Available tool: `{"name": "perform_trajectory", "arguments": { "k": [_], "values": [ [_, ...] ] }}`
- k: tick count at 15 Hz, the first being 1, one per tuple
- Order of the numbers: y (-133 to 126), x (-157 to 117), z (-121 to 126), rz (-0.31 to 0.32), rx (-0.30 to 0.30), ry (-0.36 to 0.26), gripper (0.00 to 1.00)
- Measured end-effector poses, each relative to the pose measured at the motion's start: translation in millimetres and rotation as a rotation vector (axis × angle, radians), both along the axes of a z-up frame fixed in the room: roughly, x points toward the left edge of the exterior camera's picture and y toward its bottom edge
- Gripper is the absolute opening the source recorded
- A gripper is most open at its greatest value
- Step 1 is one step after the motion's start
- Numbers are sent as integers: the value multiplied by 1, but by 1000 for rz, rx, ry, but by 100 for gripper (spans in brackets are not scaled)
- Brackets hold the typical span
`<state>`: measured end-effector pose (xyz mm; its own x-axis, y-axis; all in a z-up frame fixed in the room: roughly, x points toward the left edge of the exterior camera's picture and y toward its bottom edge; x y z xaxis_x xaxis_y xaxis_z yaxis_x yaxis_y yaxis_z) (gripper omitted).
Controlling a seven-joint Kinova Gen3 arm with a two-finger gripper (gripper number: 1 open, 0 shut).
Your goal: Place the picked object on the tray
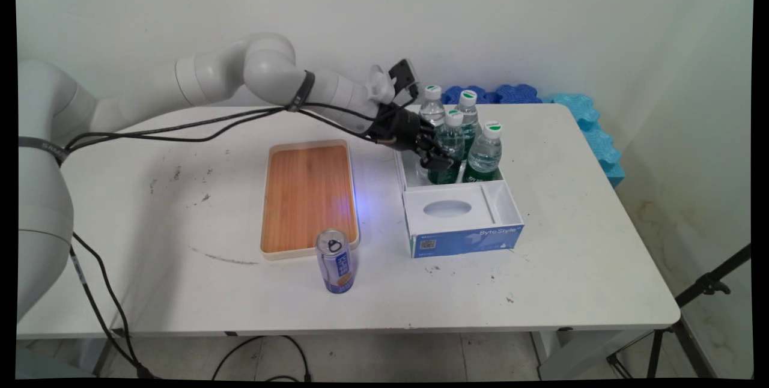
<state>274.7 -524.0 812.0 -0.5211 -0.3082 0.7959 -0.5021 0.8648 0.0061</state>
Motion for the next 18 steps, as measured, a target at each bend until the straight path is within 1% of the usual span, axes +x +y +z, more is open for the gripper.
{"name": "perform_trajectory", "arguments": {
  "k": [3,8,10,12,15,18],
  "values": [
    [5,9,21,-6,-23,17,0],
    [26,36,73,-28,-56,53,0],
    [41,54,94,-45,-60,54,0],
    [58,78,108,-63,-58,40,0],
    [82,116,114,-66,-51,7,0],
    [106,154,106,-56,-38,-31,0]
  ]
}}
